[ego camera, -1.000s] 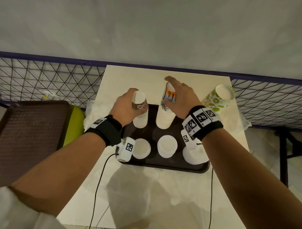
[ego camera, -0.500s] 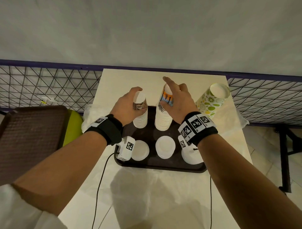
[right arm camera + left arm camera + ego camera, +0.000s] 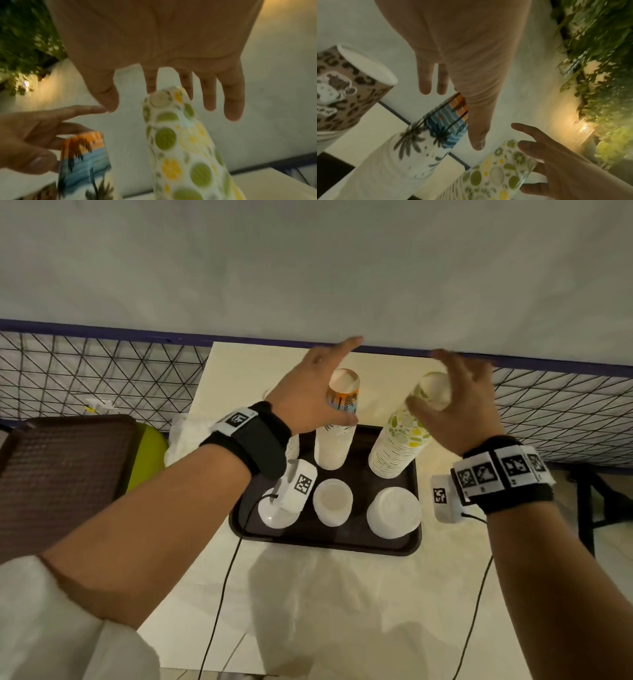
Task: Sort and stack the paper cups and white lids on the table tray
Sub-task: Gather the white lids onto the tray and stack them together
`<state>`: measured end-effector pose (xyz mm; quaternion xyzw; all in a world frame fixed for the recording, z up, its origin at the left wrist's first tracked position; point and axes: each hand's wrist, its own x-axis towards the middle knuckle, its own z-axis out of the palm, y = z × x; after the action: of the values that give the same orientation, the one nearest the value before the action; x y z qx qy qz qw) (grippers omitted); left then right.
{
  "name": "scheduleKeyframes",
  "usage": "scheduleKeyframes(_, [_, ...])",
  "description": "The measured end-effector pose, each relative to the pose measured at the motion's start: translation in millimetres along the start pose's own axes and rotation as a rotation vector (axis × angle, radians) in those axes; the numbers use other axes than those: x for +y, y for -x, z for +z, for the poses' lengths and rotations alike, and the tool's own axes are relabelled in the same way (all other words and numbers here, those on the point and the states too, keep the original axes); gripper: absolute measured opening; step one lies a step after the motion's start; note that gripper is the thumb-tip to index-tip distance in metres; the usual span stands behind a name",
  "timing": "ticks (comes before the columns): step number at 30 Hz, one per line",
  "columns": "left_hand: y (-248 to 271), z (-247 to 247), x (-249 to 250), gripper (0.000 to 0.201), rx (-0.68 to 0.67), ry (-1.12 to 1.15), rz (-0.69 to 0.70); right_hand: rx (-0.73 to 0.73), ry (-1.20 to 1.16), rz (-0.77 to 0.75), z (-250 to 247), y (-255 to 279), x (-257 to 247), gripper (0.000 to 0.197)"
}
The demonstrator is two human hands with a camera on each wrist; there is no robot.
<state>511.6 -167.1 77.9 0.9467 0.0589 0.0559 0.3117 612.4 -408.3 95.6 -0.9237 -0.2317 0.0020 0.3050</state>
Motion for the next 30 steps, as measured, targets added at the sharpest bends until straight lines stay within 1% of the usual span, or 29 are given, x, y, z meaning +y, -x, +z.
scheduleKeyframes(1, [-1.8,7.8,0.6,0.117,-0.029,-0.012,-0.02,-0.089,0.006,0.02,4.6,-0.6,5.6,0.078])
scheduleKeyframes(2, [-2.7,15.3,-0.1,0.111,-0.052,-0.028,-0.035,-0.139,0.001,0.024,9.8,-1.2,9.7,0.082])
scheduleKeyframes(3, [-3.2,22.1,-1.5,0.103,-0.063,-0.042,-0.044,-0.146,-0.002,0.018,14.0,-2.5,12.6,0.082])
scheduleKeyframes(5, [-1.9,31.9,-5.0,0.091,-0.034,-0.061,-0.059,-0.104,0.01,0.005,18.2,-5.1,14.2,0.076])
scheduleKeyframes(9, [-0.6,39.1,-9.8,0.083,0.06,-0.069,-0.105,-0.083,-0.018,-0.012,26.0,-6.8,12.4,0.072])
scheduleKeyframes(13, [-1.8,40.5,-11.0,0.084,0.089,-0.084,-0.125,-0.083,-0.028,-0.051,34.7,-6.9,9.9,0.074])
scheduleKeyframes(20, [-6.8,39.8,-9.1,0.088,0.064,-0.127,-0.142,-0.117,0.011,-0.042,35.8,-12.7,7.8,0.074])
scheduleKeyframes(30, [-7.4,41.8,-6.7,0.093,0.032,-0.122,-0.137,-0.116,0.042,-0.045,37.2,-9.4,8.3,0.074])
